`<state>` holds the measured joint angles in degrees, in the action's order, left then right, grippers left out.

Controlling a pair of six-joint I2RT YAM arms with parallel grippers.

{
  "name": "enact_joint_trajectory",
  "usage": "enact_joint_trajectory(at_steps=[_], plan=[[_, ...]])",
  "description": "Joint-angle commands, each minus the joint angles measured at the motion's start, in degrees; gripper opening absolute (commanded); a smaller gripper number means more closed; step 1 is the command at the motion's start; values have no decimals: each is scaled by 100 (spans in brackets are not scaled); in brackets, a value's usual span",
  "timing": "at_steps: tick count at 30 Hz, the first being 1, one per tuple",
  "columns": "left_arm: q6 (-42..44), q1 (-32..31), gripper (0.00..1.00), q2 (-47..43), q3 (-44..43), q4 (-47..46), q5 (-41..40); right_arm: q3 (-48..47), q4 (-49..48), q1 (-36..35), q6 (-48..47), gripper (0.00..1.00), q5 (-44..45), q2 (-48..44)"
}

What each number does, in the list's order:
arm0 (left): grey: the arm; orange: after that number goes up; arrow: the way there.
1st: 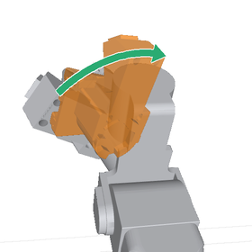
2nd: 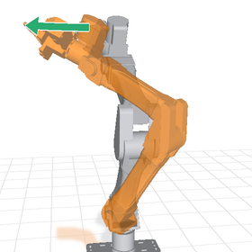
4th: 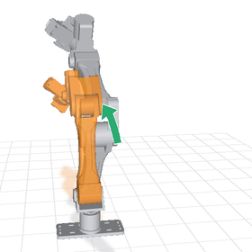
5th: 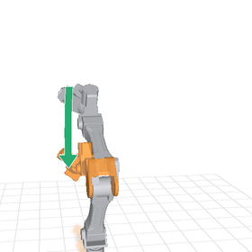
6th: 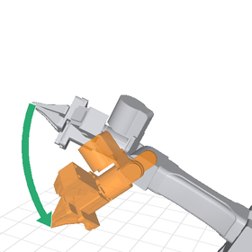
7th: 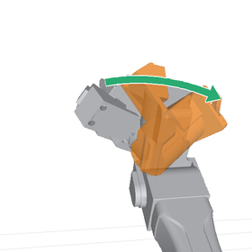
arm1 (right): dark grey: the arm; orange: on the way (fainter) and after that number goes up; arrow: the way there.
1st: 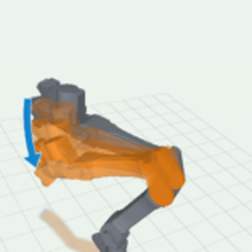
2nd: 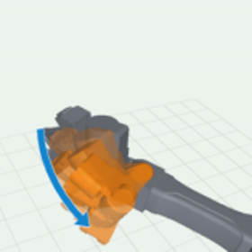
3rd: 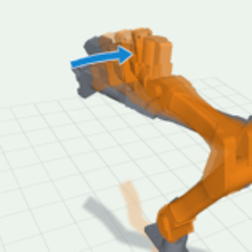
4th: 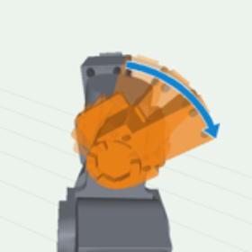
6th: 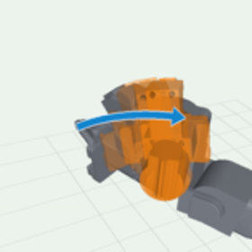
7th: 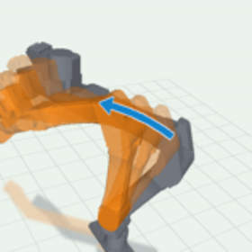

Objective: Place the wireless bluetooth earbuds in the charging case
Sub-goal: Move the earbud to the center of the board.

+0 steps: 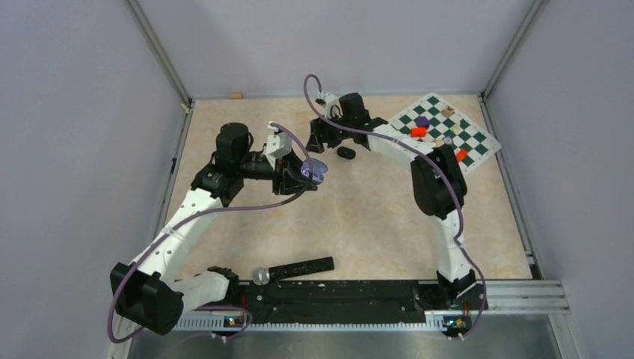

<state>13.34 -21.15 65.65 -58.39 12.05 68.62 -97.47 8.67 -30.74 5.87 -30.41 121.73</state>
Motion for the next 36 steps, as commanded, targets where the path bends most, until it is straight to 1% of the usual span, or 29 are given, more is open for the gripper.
enact_joint_trajectory(at_steps=[1,7,10,12,14,18,22,30,36], plan=[[-86,14,8,-98,-268,-225,159,-1122,640,-306,-129,73,104,644],[-48,30,8,52,-328,-153,135,-2187,965,-645,-72,70,367,1715],[-56,31,8,138,-338,-151,143,-2724,1289,-757,45,64,439,2155],[-42,39,8,138,-317,-151,121,-2891,1403,-813,72,59,467,2314],[-31,43,8,100,-285,-146,99,-2897,1430,-864,48,57,540,2352],[-31,90,8,38,-259,-151,107,-2775,1475,-952,-122,55,828,2361],[-26,104,8,51,-286,-151,110,-2638,1483,-1048,-234,52,859,2360],[-3,109,9,65,-287,-153,88,-2249,1590,-1346,-748,41,1092,2146],[40,108,9,-57,-231,-151,39,-1923,1485,-1413,-796,38,1195,1952]])
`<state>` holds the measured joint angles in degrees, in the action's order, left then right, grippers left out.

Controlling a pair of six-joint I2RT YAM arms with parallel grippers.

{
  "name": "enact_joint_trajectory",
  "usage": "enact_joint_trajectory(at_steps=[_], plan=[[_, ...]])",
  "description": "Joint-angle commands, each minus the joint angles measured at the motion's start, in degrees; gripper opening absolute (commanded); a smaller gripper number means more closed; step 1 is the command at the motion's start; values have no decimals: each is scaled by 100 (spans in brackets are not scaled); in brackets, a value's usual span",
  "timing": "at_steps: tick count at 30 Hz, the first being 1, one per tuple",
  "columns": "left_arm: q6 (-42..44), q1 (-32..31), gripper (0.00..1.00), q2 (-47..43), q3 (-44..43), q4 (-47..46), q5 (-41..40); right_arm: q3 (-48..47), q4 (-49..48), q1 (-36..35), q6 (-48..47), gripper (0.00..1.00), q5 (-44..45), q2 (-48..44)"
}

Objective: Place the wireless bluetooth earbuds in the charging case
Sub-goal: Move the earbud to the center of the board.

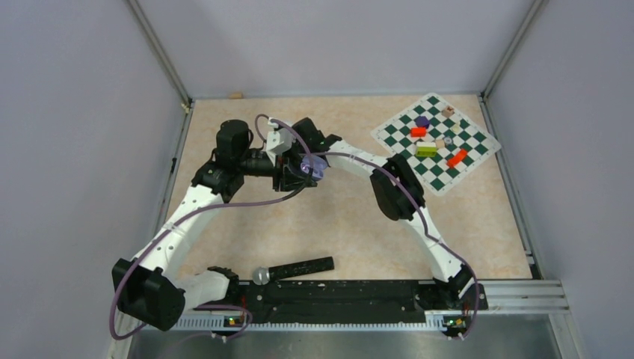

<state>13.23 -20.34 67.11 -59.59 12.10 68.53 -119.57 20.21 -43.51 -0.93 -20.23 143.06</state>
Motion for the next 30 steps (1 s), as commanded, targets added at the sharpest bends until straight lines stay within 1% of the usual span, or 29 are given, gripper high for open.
enact_joint_trajectory(at_steps=[1,8,17,24,30], plan=[[68,22,9,-225,-101,-155,35,315,338,-137,-102,37,177,-208],[101,51,9,-350,-35,-158,27,900,493,-139,-92,28,-116,-649],[-22,51,10,-295,-23,-286,78,2287,479,-45,-403,24,60,-1650],[-71,67,10,-305,88,-404,94,3185,342,356,-419,19,96,-2466],[-270,71,11,-254,138,-606,175,3975,219,954,-145,17,363,-3282]])
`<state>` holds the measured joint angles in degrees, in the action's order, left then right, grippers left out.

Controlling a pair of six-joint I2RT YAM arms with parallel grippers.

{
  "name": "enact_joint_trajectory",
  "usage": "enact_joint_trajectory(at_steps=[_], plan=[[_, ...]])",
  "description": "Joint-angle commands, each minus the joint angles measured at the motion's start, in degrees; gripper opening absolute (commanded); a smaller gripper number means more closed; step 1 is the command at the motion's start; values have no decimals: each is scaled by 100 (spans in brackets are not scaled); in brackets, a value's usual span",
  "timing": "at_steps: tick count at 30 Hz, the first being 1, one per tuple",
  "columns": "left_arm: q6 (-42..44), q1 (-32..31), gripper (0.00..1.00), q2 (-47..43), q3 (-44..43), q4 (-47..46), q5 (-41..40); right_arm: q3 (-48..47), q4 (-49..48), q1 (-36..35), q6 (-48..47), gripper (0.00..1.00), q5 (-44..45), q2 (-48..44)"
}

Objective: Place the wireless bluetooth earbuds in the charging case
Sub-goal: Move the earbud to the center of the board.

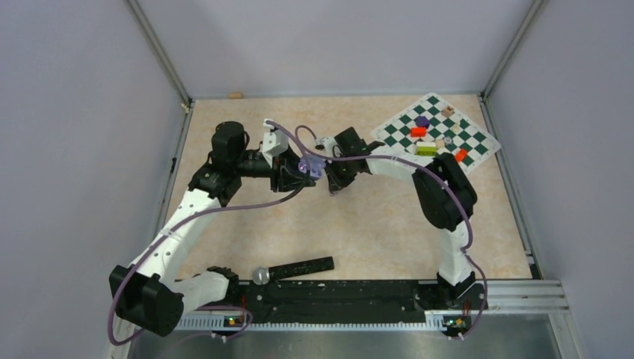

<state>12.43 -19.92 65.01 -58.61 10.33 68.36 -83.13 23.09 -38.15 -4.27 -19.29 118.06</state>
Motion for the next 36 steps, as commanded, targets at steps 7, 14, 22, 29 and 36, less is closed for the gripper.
enact_joint_trajectory(at_steps=[7,14,22,29,36], plan=[[-274,15,11,-55,83,-541,213,1142,-45,965,594,23,754,-1507],[-274,22,11,-16,60,-554,169,1332,202,1195,599,38,511,-1818],[-228,57,12,-223,173,-554,116,1416,180,1635,48,44,711,-2024],[-279,70,12,-202,144,-571,158,2038,-397,1639,-442,31,1453,-2030],[-321,68,12,-271,200,-655,158,2131,-278,1634,-699,12,1016,-1822]])
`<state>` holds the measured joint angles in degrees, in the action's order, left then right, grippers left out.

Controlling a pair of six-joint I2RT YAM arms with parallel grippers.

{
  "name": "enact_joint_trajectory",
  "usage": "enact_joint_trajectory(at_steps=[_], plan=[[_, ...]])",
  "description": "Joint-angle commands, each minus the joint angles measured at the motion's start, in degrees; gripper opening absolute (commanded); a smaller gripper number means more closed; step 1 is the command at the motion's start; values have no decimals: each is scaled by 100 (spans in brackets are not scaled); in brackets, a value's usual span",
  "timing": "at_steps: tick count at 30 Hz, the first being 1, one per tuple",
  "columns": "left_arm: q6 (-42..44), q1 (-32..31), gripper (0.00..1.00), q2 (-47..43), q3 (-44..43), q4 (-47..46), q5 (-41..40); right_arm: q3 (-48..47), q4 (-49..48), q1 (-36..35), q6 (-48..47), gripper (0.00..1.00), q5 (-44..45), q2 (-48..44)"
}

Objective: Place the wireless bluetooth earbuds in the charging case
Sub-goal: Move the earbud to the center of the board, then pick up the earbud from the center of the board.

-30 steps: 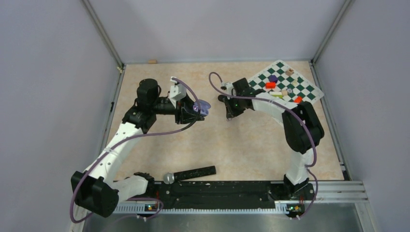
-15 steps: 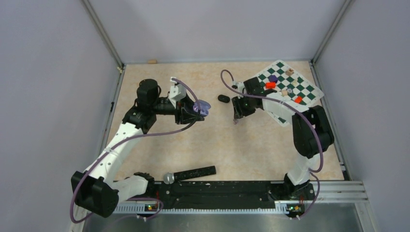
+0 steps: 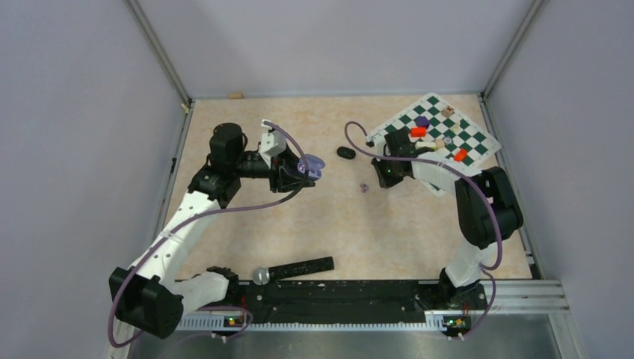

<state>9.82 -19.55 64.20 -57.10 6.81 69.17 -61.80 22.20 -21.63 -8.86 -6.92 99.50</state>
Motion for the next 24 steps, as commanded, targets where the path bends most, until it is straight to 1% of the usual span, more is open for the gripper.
enact_joint_trajectory(at_steps=[1,6,14,24], plan=[[-64,30,12,-206,50,-307,75,-11,-168,-30,-251,10,-367,92],[-75,42,12,-243,58,-303,79,-84,-29,-279,-467,8,-749,319],[-78,41,12,-201,43,-319,103,-98,-39,-731,-660,8,-894,435],[-92,43,12,-128,25,-331,112,-343,-654,-826,-430,6,201,741]])
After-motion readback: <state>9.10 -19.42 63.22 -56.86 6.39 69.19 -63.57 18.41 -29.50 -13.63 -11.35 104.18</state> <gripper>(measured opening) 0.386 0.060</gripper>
